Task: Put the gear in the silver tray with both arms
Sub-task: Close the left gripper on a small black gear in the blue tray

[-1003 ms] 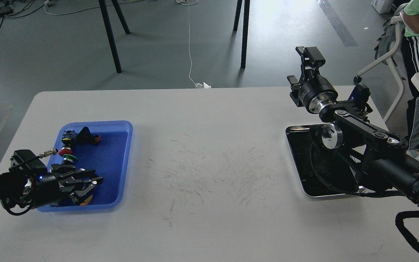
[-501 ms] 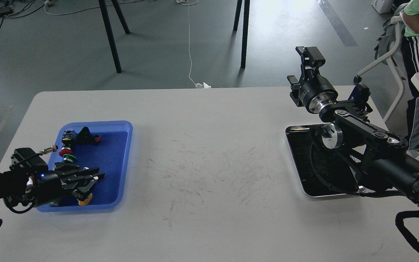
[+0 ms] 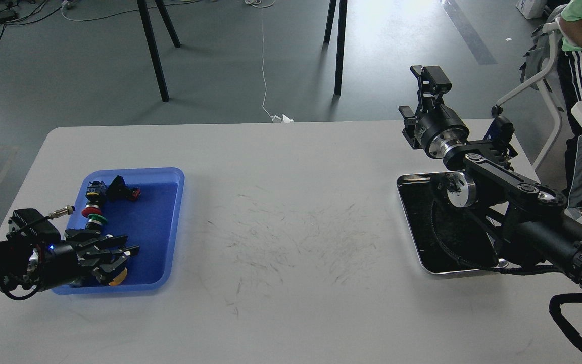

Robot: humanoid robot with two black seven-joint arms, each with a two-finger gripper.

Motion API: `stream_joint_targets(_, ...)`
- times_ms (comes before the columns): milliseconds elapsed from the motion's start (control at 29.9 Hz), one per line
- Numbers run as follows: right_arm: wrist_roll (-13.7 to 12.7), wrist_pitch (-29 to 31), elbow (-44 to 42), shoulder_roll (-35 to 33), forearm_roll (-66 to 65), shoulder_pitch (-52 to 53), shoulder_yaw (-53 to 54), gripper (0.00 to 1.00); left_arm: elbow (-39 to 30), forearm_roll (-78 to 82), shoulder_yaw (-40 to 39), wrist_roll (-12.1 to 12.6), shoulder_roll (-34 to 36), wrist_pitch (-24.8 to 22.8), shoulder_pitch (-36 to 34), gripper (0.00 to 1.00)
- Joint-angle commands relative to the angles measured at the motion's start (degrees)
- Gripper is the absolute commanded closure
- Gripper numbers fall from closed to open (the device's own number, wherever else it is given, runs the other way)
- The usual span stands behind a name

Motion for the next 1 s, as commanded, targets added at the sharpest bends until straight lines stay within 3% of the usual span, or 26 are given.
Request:
stream_joint_targets(0, 0.00, 0.04, 0.00, 0.00, 0.11, 0.08, 0.00, 0.04, -0.05, -0.03, 0.05, 0.00, -0.01, 0.02, 0.05, 0.58)
stream_joint_targets(468, 0.00, 0.04, -0.08, 0.00, -0.06, 0.00, 0.00, 0.04, -0.92, 0.15, 2.43, 0.00, 1.66, 0.02, -0.13, 0.61)
stream_joint_targets(969, 0.00, 0.04, -0.08, 0.00, -0.06, 0.08, 0.00, 0.04, -3.30, -0.02, 1.81, 0.00, 2.54, 1.04, -0.65, 0.81)
